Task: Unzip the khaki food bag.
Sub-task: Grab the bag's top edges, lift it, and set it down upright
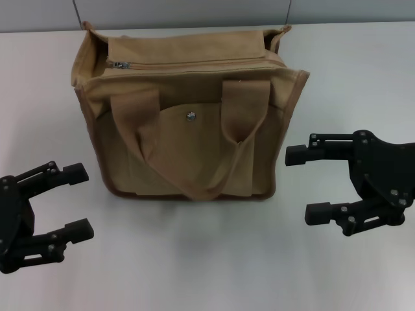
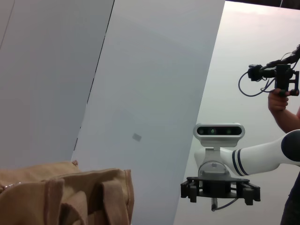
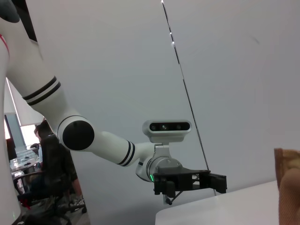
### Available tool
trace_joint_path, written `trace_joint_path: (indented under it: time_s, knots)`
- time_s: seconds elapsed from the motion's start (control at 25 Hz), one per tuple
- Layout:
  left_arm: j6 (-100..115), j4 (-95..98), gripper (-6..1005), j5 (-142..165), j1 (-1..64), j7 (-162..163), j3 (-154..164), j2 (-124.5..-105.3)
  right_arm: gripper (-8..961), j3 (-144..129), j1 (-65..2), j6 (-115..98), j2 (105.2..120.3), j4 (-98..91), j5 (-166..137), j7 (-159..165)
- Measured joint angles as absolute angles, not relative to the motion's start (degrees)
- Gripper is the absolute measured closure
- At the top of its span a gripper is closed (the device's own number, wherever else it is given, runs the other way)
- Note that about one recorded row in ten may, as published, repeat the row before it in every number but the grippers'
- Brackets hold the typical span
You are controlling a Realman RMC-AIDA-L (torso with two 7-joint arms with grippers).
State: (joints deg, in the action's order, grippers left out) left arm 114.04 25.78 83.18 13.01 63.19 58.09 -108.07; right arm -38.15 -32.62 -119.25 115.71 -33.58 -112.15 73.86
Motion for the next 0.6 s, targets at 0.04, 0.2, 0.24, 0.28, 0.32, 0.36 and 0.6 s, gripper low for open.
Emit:
trace_joint_path:
  time_s: [0.04,0.2,0.24,0.28,0.32,0.36,0.6]
  knots:
    - [114.0,25.8,142,83.2,13.0,63.2,58.1,-108.07,118,-38.1,-32.6,-119.3,115.71,-33.6,-112.1,73.9]
    - [113.8,25.9,152,83.2,13.4,63.2,58.0,-108.2,118,-38.1,-32.4,-118.8,115.96,-33.6,-112.1,73.9]
    - [113.8,25.9,154,83.2,13.4,63.2,58.0,-108.2,118,-38.1,-32.4,-118.8,116.02,-33.5,-112.1,73.9]
    - [113.7,25.9,157,83.2,13.4,63.2,58.0,-108.2,118,-38.1,-32.3,-118.8,116.07,-33.5,-112.1,73.9]
    - [113.1,25.9,159,83.2,13.5,63.2,58.0,-108.21,118,-38.1,-32.3,-119.1,116.12,-33.5,-112.0,73.9]
    - [113.1,25.9,162,83.2,13.5,63.2,58.0,-108.21,118,-38.1,-32.3,-119.1,116.12,-33.5,-112.0,73.9]
    - [110.1,25.8,176,83.0,13.6,63.1,57.7,-108.61,119,-37.6,-32.2,-119.5,116.14,-33.5,-111.8,73.9]
